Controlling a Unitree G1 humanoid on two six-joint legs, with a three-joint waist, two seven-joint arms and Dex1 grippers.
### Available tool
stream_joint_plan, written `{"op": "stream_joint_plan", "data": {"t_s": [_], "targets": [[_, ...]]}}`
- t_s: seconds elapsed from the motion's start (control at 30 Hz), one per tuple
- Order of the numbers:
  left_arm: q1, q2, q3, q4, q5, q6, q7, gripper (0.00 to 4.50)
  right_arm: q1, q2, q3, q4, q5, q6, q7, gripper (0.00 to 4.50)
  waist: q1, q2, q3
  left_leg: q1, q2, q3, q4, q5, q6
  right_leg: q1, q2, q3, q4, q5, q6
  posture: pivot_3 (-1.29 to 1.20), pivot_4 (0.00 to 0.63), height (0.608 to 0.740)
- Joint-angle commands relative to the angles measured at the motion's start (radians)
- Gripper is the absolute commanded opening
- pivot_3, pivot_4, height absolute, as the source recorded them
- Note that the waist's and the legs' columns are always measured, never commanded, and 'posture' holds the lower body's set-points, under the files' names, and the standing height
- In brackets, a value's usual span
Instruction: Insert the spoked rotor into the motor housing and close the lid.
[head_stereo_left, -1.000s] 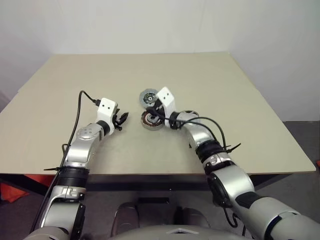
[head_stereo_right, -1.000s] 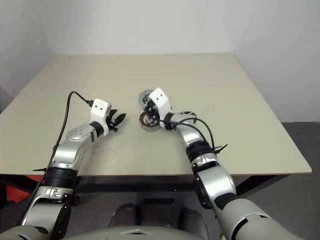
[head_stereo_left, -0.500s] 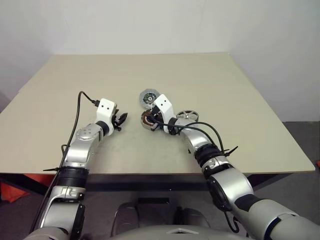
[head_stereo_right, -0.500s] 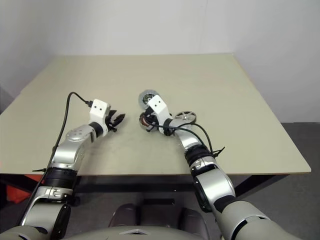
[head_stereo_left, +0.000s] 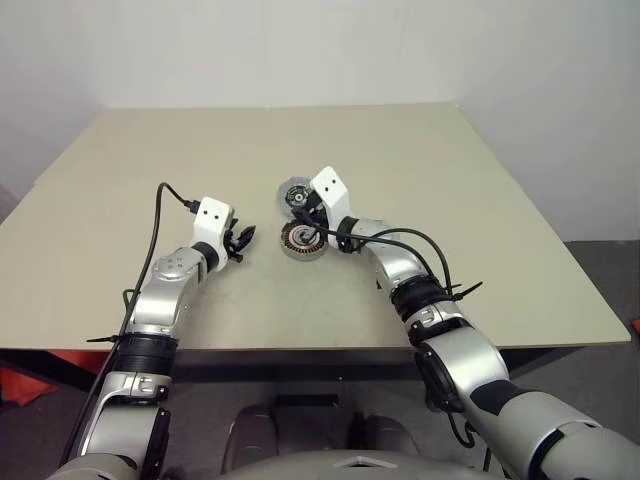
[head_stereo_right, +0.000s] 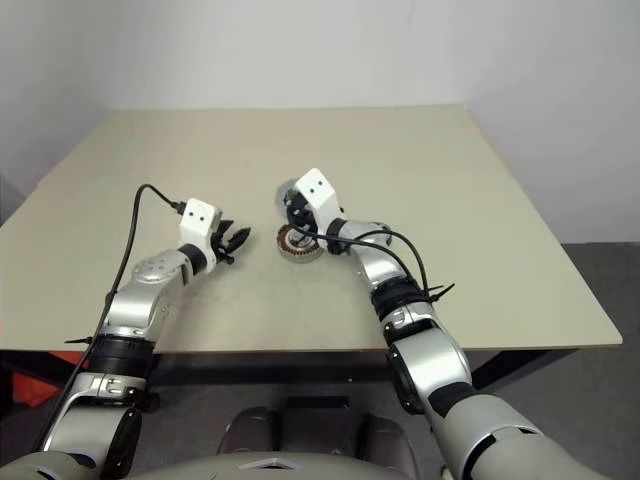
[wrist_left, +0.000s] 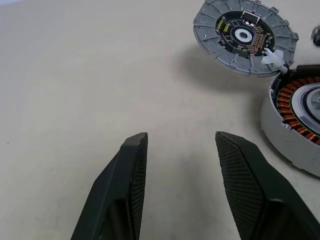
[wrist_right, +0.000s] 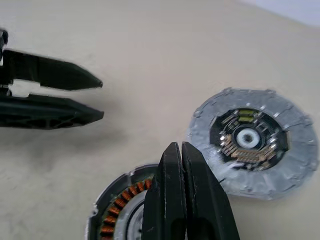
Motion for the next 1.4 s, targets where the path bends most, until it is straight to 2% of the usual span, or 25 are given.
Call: {"op": "stream_joint_plan", "data": {"t_s": [0.03, 0.4, 0.63, 0.9, 1.07, 1.23, 1.4], "targets": [[-0.012, 0.009, 0.009, -0.018, 0.003, -0.020, 0.003, 2.27, 0.031, 0.012, 0.034, -0.024, -0.021, 0.010, 0.004, 0.04, 0.000, 0.000, 0.000, 0.000, 0.000, 0.000, 0.000, 0.000, 0.000, 0.000, 0.000, 0.000, 0.000, 0.000, 0.000, 0.00, 0.000, 0.740], [-0.009, 0.010, 0.010, -0.025, 0.003, -0.017, 0.005, 2.27, 0.023, 0.018, 0.011, -0.107, 0.018, 0.016, 0.009, 0.04, -0.001, 0.000, 0.000, 0.001, 0.000, 0.000, 0.000, 0.001, -0.001, 0.000, 0.000, 0.000, 0.000, 0.000, 0.000, 0.00, 0.000, 0.740], [-0.008, 0.005, 0.006, -0.022, 0.004, -0.019, 0.006, 2.27, -0.032, 0.010, -0.022, -0.153, 0.050, 0.039, 0.004, 0.04, -0.001, 0.000, 0.000, 0.000, 0.000, 0.000, -0.001, 0.001, -0.001, 0.000, 0.000, 0.000, 0.000, 0.000, 0.000, 0.00, 0.000, 0.740], [-0.014, 0.009, 0.008, -0.021, 0.006, -0.020, 0.006, 2.27, 0.001, 0.038, -0.026, 0.133, 0.018, 0.004, -0.024, 0.04, 0.000, 0.000, 0.000, 0.001, 0.000, 0.000, -0.001, 0.001, -0.001, 0.000, 0.000, 0.000, 0.000, 0.000, 0.000, 0.00, 0.000, 0.740], [-0.011, 0.015, 0.014, -0.021, 0.004, -0.019, 0.006, 2.27, -0.029, 0.033, -0.056, 0.149, 0.035, -0.024, -0.025, 0.04, -0.003, 0.000, 0.000, 0.005, 0.000, 0.000, -0.001, 0.000, 0.000, 0.003, 0.000, 0.000, 0.001, 0.000, 0.000, 0.00, 0.000, 0.740], [-0.017, 0.012, 0.011, -0.014, 0.006, -0.022, 0.007, 2.27, -0.052, 0.031, -0.073, 0.122, 0.046, -0.034, -0.022, 0.04, -0.002, 0.000, 0.000, 0.004, 0.000, 0.000, -0.001, 0.001, -0.001, 0.002, 0.000, 0.000, 0.002, 0.000, 0.000, 0.00, 0.000, 0.740], [-0.018, 0.008, 0.008, -0.007, 0.007, -0.026, 0.008, 2.27, -0.065, 0.018, -0.100, -0.004, 0.086, -0.005, -0.001, 0.04, -0.001, 0.000, 0.000, -0.001, 0.000, 0.000, -0.001, 0.001, -0.002, -0.002, 0.000, 0.000, 0.001, 0.000, 0.000, 0.00, 0.000, 0.740]]}}
